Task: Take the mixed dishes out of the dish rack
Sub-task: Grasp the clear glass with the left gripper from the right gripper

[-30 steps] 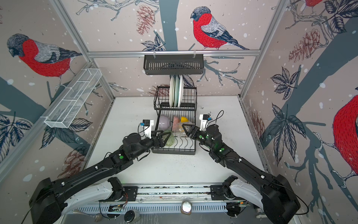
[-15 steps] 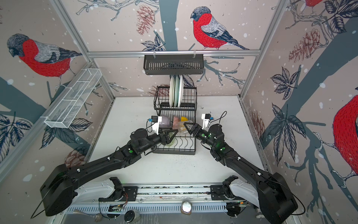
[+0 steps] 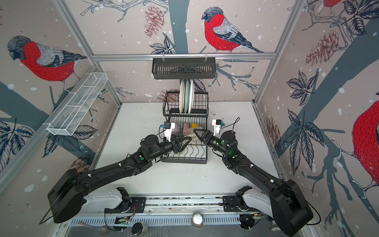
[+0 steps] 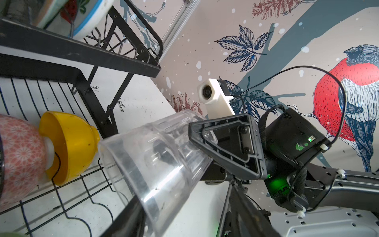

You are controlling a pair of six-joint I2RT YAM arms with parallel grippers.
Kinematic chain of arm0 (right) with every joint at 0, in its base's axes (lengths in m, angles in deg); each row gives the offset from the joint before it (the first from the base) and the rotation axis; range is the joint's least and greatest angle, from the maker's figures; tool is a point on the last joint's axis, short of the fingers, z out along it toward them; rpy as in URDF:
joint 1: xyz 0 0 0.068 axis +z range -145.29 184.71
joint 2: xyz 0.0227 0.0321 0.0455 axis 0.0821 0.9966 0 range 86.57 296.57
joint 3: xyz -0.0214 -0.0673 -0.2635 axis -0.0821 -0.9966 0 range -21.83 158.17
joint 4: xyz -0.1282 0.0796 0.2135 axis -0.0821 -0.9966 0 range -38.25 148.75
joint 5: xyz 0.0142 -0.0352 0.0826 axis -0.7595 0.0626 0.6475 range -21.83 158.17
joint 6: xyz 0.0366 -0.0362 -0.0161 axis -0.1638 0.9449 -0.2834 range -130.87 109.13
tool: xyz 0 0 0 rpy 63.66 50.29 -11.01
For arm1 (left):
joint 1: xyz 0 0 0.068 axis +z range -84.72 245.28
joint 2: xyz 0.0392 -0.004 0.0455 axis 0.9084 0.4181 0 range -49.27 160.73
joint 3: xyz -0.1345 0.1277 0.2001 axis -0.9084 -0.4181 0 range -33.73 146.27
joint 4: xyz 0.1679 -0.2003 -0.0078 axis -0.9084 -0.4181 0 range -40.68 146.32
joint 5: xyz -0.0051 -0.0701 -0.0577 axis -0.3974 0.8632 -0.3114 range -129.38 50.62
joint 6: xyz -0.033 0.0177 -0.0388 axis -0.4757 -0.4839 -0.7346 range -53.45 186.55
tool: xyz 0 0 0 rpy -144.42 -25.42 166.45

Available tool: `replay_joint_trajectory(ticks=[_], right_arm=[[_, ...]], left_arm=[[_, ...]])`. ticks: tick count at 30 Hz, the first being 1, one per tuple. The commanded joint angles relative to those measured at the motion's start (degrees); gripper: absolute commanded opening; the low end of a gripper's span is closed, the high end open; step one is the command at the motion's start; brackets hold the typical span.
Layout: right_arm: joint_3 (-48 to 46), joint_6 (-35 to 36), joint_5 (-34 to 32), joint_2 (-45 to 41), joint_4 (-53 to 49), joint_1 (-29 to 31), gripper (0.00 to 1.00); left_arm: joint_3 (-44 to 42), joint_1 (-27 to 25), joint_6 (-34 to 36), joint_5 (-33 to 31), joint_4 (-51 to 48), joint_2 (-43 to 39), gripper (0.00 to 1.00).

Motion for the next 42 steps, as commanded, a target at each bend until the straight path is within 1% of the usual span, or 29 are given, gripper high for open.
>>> replay_joint_trajectory(ticks=[1, 4, 7, 10, 14, 16, 18, 21, 22, 25, 26, 28, 29, 34, 36, 39, 41, 42], right_arm=[[0.51, -0.93, 1.18, 0.02, 3.83, -0.04, 0.5], [0.8, -1.33, 2.07, 0.39, 4.33, -0.08, 0.5], [0.8, -2.16, 2.69, 0.65, 5.01, 0.13, 0.5], [0.71, -2.39, 2.77, 0.72, 5.17, 0.31, 0.5], [0.36, -2.66, 2.26, 1.28, 5.45, 0.49, 0.5], [0.12, -2.95, 2.35, 1.51, 6.2, 0.64, 0.5], [-0.17, -3.19, 2.28, 1.59, 7.01, 0.88, 0.5], [-0.34, -2.98, 1.94, 1.43, 7.23, 1.76, 0.5], [-0.43, -3.27, 1.75, 1.35, 7.03, 2.03, 0.5], [-1.26, -3.12, 0.9, 0.79, 7.94, 3.64, 0.5], [-1.39, -2.4, 0.11, 0.52, 7.06, 4.38, 0.5], [-1.77, -1.51, -1.09, 0.12, 5.39, 5.16, 0.5], [-2.36, -1.61, -1.34, -0.06, 5.36, 5.26, 0.5], [-3.4, -1.71, -2.04, -0.91, 5.06, 5.52, 0.5], [-3.59, -1.73, -2.46, -1.01, 5.09, 5.85, 0.54], [-3.86, -1.51, -3.18, -1.38, 5.06, 6.14, 0.67], [-4.03, -1.06, -3.84, -1.91, 4.66, 6.05, 0.79], [-4.03, -0.97, -4.31, -2.2, 4.18, 6.05, 0.82]], left_arm=[[0.86, -0.03, -0.21, 1.58, 4.69, 0.58, 0.64], [1.24, 0.0, -0.98, 2.45, 6.36, 1.86, 0.62], [2.19, -0.02, -1.66, 4.31, 7.93, 3.73, 0.55], [2.78, -0.04, -2.54, 5.97, 9.67, 5.23, 0.51], [2.98, 0.05, -2.77, 5.76, 10.0, 5.64, 0.46], [2.98, 0.07, -2.95, 5.56, 9.73, 5.64, 0.39], [3.02, 0.17, -3.07, 5.56, 9.5, 5.56, 0.36], [2.63, 0.24, -3.54, 4.98, 9.32, 5.47, 0.34], [2.44, 0.31, -4.36, 4.54, 9.22, 5.43, 0.32], [1.79, 0.34, -5.03, 5.2, 10.05, 5.12, 0.17], [1.78, 0.42, -4.76, 4.9, 9.39, 4.9, 0.09], [1.27, 0.42, -4.73, 3.8, 8.4, 4.37, 0.01], [1.01, 0.42, -4.78, 3.47, 8.2, 4.12, 0.0], [-0.09, 0.51, -4.8, 2.66, 6.7, 3.46, 0.0], [-0.06, 0.51, -4.4, 2.66, 6.04, 3.28, 0.0], [-0.19, 0.51, -4.19, 1.48, 5.19, 2.25, 0.0], [-0.59, 0.51, -3.67, 0.46, 4.03, 1.03, 0.0], [-0.79, 0.51, -3.42, -0.06, 3.4, 0.18, 0.0]])
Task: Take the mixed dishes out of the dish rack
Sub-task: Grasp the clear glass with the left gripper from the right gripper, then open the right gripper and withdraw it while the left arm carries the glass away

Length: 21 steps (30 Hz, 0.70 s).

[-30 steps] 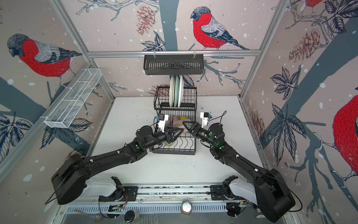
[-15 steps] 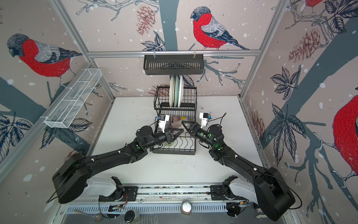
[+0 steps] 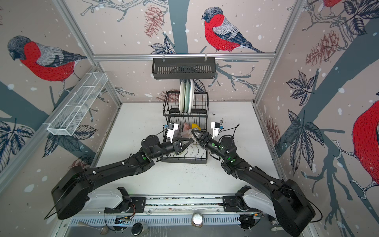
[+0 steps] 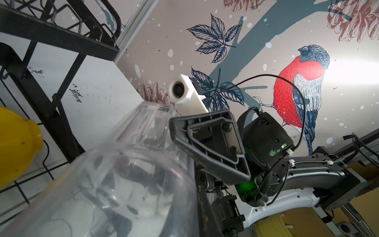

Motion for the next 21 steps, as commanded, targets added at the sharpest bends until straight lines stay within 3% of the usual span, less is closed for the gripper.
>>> replay_joint_trajectory(ticks=[1, 7, 13, 18, 21], right_arm=[[-0.43, 6.16, 0.12, -0.97, -3.35, 0.07, 0.84], [0.4, 11.89, -4.84, -4.12, -9.57, 0.61, 0.96], [1.59, 20.0, -12.38, -9.08, -19.5, 1.03, 0.97], [-0.08, 28.48, -25.63, -16.84, -28.29, 3.75, 0.97], [-3.28, 30.04, -31.05, -22.28, -29.92, 4.15, 1.0]], left_arm=[[-0.54, 0.36, 1.88, -7.71, -3.07, -2.35, 0.0], [-0.39, 0.36, 4.78, -16.85, -16.98, -10.06, 0.0], [2.46, 1.15, 7.76, -27.96, -34.59, -16.8, 0.0], [6.04, 6.51, 7.25, -31.86, -47.02, -18.7, 0.0], [9.09, 9.0, 9.09, -36.28, -52.56, -19.18, 0.0]])
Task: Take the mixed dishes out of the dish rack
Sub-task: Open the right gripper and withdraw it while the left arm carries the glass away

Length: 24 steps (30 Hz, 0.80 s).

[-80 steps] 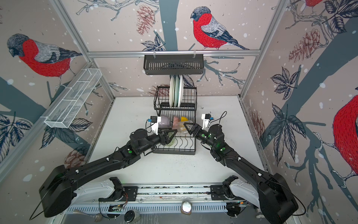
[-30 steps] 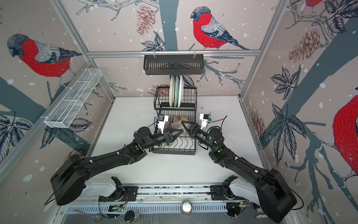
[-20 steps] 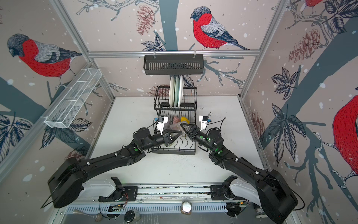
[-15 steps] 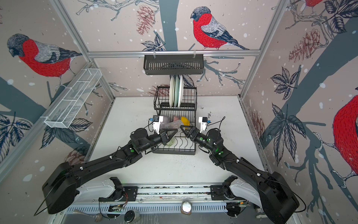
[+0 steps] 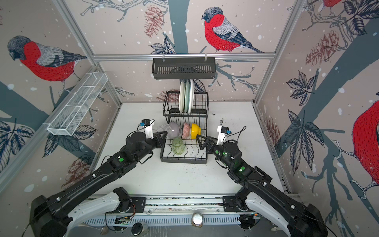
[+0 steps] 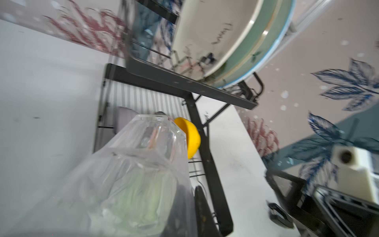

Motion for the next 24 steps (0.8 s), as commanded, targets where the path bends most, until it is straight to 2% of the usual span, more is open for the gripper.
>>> replay_joint_trajectory(ticks=[1, 9, 15, 18, 24], right_arm=[[-3.42, 5.36, -10.54, -4.69, -4.06, 0.07, 1.0], [-5.55, 8.95, -12.12, -10.15, -8.81, 0.06, 0.99], [-6.31, 9.98, -10.85, -13.84, -12.44, -0.47, 1.0], [-7.45, 10.31, -11.32, -16.53, -14.19, -0.7, 1.0], [-7.62, 11.93, -11.81, -22.64, -20.04, -1.09, 1.0]], left_arm=[[3.01, 2.57, 2.66, -6.82, -8.47, -0.51, 0.0], [8.11, 16.09, 5.19, -3.4, -13.88, 4.69, 0.0], [12.59, 22.32, 8.02, -3.68, -14.14, 9.98, 0.0], [14.82, 26.86, 8.06, -0.24, -14.59, 14.82, 0.0], [21.64, 33.24, 11.85, -0.96, -15.58, 26.29, 0.0]])
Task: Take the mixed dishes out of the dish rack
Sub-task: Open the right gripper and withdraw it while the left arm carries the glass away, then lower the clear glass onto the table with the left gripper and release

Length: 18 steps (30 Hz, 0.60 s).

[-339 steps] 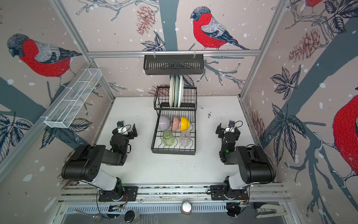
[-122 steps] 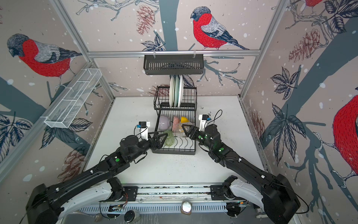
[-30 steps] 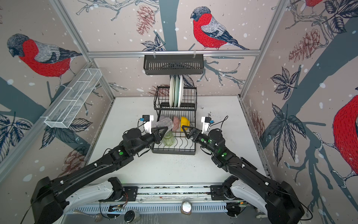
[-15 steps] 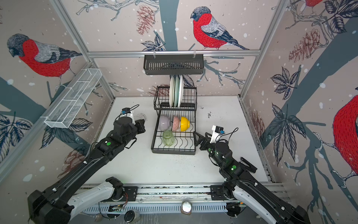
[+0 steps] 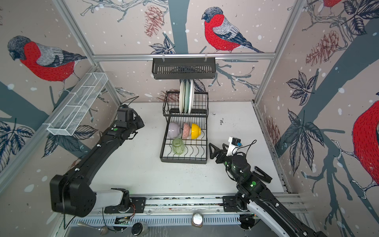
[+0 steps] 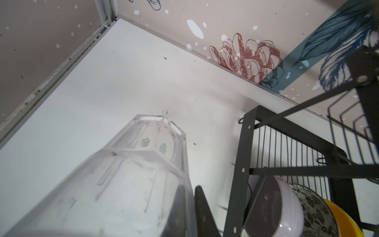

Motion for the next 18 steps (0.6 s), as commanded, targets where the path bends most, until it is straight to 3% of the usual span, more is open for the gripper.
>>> replay_joint_trajectory(ticks=[1, 6, 12, 18], right_arm=[[-0.4, 1.62, -1.24, -2.62, -3.73, 0.0, 0.99], [-0.9, 2.26, -1.39, -6.17, -6.49, -0.13, 1.0], [-1.22, 2.24, -1.56, -7.37, -9.09, -0.21, 0.99], [-2.11, 1.6, -0.21, -7.47, -9.34, -0.21, 1.0]], left_arm=[[3.08, 3.02, 2.87, -0.1, 1.03, 5.23, 0.0], [9.96, 6.27, 3.56, 1.81, 1.07, 15.47, 0.0], [28.72, 6.85, 4.74, -2.33, -13.88, 31.36, 0.0], [37.78, 7.11, 5.99, -2.78, -18.22, 40.1, 0.0]])
